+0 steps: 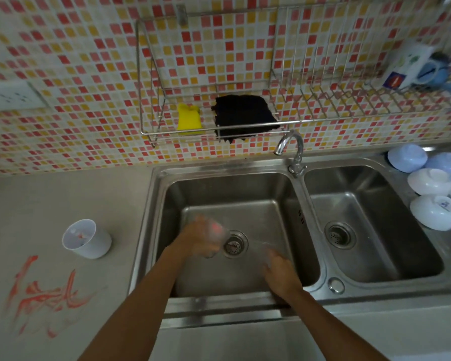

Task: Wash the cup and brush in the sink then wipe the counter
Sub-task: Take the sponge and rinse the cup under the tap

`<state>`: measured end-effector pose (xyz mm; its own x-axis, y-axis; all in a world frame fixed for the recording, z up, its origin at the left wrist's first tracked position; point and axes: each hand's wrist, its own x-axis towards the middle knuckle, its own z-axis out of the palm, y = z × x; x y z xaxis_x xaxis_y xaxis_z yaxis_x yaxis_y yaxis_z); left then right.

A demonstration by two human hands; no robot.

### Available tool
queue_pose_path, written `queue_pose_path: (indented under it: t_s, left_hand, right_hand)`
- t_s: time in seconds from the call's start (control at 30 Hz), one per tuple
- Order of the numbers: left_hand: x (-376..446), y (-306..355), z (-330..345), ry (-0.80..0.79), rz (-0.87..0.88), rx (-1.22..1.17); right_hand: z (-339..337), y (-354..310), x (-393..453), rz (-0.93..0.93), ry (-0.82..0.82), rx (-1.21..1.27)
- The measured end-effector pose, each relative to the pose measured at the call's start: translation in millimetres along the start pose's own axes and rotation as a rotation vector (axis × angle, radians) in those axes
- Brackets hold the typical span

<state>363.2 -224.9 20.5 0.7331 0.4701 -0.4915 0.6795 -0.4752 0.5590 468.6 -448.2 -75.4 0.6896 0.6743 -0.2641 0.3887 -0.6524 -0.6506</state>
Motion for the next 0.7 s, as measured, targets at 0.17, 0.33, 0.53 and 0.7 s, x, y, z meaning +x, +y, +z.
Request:
queue_pose_path:
  t_s: [0.17, 0.33, 0.53, 0.7]
  left_hand:
    - [-12, -22, -11, 0.312, 0.103, -0.282]
    - [-8, -18, -46, 0.423, 0.274, -0.22]
    - [-2, -4, -98, 0.514, 0.312, -0.281]
    - [6, -8, -119, 0.551, 0.325, -0.237]
  right_hand:
    - [-56, -108, 30, -0.284, 0.451, 0.105]
    - [-127, -241, 60, -0.661, 0.697, 0.157]
    - [-151, -326, 138, -0.621, 0.437, -0.131]
    - [-131, -339, 182, -0.417, 0.239, -0.253]
